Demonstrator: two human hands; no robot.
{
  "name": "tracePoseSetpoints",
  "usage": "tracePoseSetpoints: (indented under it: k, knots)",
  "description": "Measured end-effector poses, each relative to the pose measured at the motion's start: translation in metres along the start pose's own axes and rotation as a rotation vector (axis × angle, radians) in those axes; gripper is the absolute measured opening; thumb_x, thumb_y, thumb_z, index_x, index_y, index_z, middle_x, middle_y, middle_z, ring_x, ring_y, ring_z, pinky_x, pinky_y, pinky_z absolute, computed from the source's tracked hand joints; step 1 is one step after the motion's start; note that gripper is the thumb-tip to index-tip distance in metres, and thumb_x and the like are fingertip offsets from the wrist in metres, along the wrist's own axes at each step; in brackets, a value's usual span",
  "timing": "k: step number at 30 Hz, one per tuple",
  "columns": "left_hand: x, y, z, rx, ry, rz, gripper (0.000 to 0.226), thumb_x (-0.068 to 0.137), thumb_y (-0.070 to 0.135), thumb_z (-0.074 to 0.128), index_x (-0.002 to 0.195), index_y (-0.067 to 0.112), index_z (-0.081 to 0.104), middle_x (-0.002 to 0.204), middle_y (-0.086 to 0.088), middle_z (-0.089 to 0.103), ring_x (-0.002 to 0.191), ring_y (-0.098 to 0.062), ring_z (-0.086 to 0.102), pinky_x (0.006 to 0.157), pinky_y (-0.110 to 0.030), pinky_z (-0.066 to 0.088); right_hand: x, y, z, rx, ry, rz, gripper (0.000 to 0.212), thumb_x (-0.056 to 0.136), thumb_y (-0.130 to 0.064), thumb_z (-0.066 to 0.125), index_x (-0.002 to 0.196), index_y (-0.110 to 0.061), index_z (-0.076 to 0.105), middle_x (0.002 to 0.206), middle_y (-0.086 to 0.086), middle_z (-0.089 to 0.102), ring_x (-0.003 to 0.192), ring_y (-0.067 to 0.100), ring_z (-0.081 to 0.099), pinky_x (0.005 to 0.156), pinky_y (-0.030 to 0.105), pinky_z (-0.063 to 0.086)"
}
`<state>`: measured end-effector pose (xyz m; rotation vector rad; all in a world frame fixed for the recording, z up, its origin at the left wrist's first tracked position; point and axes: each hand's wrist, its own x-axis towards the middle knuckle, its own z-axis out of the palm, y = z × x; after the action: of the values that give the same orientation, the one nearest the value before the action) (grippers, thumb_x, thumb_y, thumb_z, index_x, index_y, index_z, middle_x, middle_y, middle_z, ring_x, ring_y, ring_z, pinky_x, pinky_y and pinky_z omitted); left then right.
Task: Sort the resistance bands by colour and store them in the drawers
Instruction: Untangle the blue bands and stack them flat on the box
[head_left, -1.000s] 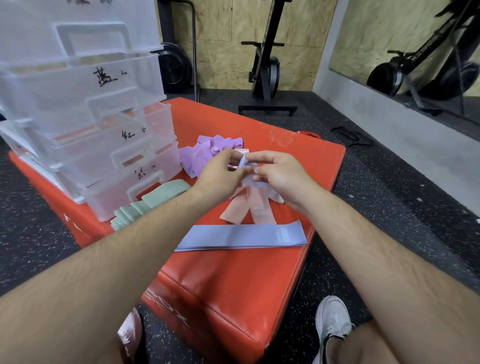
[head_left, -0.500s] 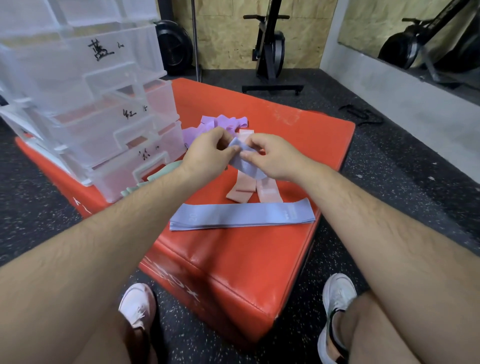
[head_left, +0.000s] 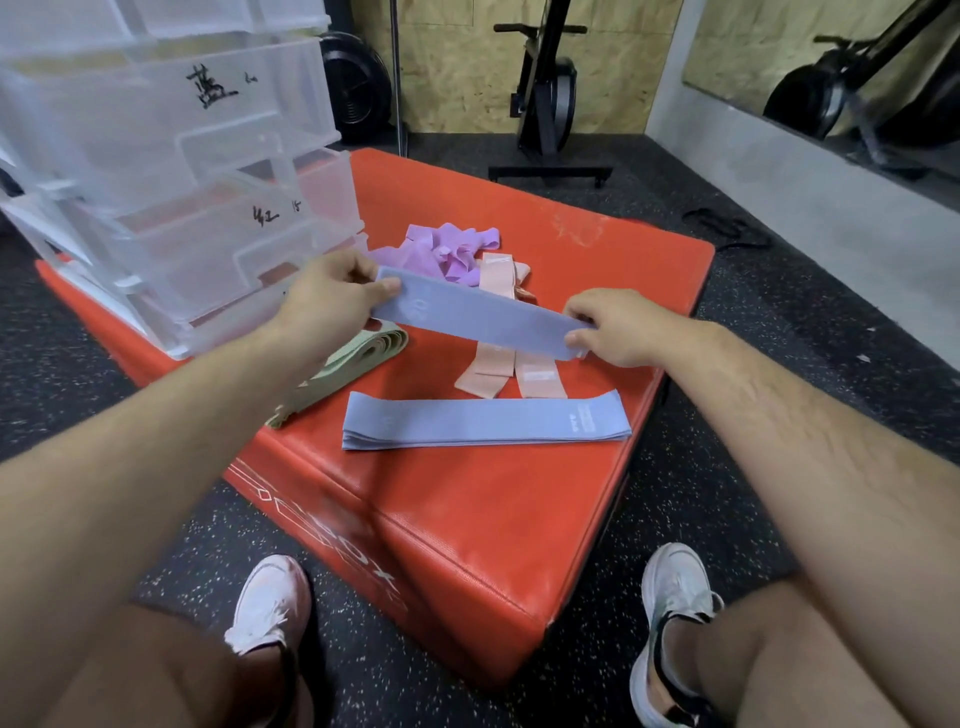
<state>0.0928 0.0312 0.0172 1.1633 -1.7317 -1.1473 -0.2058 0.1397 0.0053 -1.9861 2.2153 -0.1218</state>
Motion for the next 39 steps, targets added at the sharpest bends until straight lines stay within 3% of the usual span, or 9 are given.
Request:
tracePoseSetpoints:
  k: [5, 8, 12, 16, 18, 21, 27, 33, 39]
  knots:
    - [-0.012, -0.011, -0.003, 0.003, -0.024, -0.047, 0.014, 0.089, 0.016, 0.071, 0.084, 0.008, 0.062, 0.085, -0.014, 0.067, 0.075, -0.022, 0.064, 0.072, -0.036, 0.057, -0.017, 0.019, -0.014, 0.089, 0.063, 0.043, 0.003, 0.096, -0.028, 0.062, 0.094, -0.027, 0.059, 0.098, -0.001, 0.065, 0.092, 0.023, 0.059, 0.080, 0.038, 0.048]
    - [-0.021, -0.021, -0.009, 0.037, -0.024, -0.092, 0.022, 0.087, 0.026, 0.073, 0.088, 0.006, 0.065, 0.089, -0.019, 0.071, 0.074, -0.024, 0.065, 0.074, -0.038, 0.058, -0.032, 0.024, -0.017, 0.112, 0.075, 0.086, 0.006, 0.094, -0.024, 0.066, 0.099, -0.021, 0.064, 0.099, 0.001, 0.066, 0.091, 0.023, 0.060, 0.083, 0.038, 0.049]
    - [-0.034, -0.031, -0.019, 0.118, 0.008, -0.130, 0.019, 0.089, 0.026, 0.070, 0.082, 0.013, 0.059, 0.075, -0.015, 0.060, 0.052, -0.017, 0.051, 0.044, -0.020, 0.046, -0.050, 0.033, -0.012, 0.326, 0.049, 0.139, 0.004, 0.092, -0.017, 0.070, 0.096, -0.019, 0.069, 0.086, -0.001, 0.067, 0.079, 0.016, 0.061, 0.077, 0.034, 0.050]
    - [-0.043, -0.039, -0.024, 0.176, 0.034, -0.139, 0.023, 0.079, 0.034, 0.077, 0.075, 0.018, 0.061, 0.073, -0.009, 0.059, 0.065, -0.020, 0.054, 0.060, -0.036, 0.050, -0.062, 0.030, -0.004, 0.523, 0.029, 0.173, 0.013, 0.093, -0.010, 0.069, 0.096, -0.022, 0.066, 0.081, 0.002, 0.064, 0.065, 0.015, 0.061, 0.069, 0.033, 0.054]
    - [-0.047, -0.041, -0.022, 0.233, 0.032, -0.132, 0.020, 0.083, 0.029, 0.077, 0.078, 0.017, 0.062, 0.068, -0.004, 0.056, 0.059, -0.019, 0.049, 0.055, -0.026, 0.042, -0.067, 0.026, 0.000, 0.528, 0.012, 0.181, 0.015, 0.092, -0.009, 0.070, 0.101, -0.020, 0.065, 0.080, 0.003, 0.062, 0.062, 0.015, 0.059, 0.067, 0.032, 0.053]
    - [-0.052, -0.044, -0.019, 0.358, 0.023, -0.110, 0.018, 0.084, 0.027, 0.076, 0.082, 0.014, 0.064, 0.064, 0.000, 0.055, 0.053, -0.014, 0.045, 0.049, -0.024, 0.034, -0.071, 0.024, 0.005, 0.499, -0.016, 0.190, 0.018, 0.090, -0.013, 0.073, 0.104, -0.021, 0.064, 0.083, 0.002, 0.065, 0.067, 0.018, 0.062, 0.074, 0.039, 0.055]
    - [-0.058, -0.050, -0.019, 0.657, -0.009, -0.072, 0.021, 0.082, 0.030, 0.076, 0.088, 0.013, 0.066, 0.087, -0.004, 0.064, 0.080, -0.023, 0.056, 0.065, -0.030, 0.037, -0.073, 0.011, 0.016, 0.357, -0.023, 0.184, 0.014, 0.088, -0.015, 0.073, 0.099, -0.019, 0.065, 0.088, 0.000, 0.065, 0.076, 0.018, 0.061, 0.074, 0.035, 0.051]
    - [-0.064, -0.061, -0.015, 0.737, -0.057, -0.084, 0.018, 0.084, 0.027, 0.073, 0.087, 0.011, 0.063, 0.088, -0.008, 0.064, 0.080, -0.025, 0.056, 0.061, -0.031, 0.037, -0.072, 0.003, 0.029, 0.230, -0.034, 0.191, 0.006, 0.090, -0.014, 0.068, 0.094, -0.019, 0.067, 0.084, -0.009, 0.061, 0.077, 0.012, 0.057, 0.065, 0.029, 0.041]
    - [-0.065, -0.066, -0.010, 0.766, -0.079, -0.016, 0.020, 0.086, 0.023, 0.070, 0.089, 0.005, 0.063, 0.087, -0.014, 0.066, 0.086, -0.034, 0.061, 0.071, -0.038, 0.045, -0.070, 0.005, 0.033, 0.186, -0.031, 0.196, 0.005, 0.091, -0.016, 0.066, 0.091, -0.021, 0.067, 0.086, -0.011, 0.062, 0.076, 0.009, 0.056, 0.059, 0.023, 0.039]
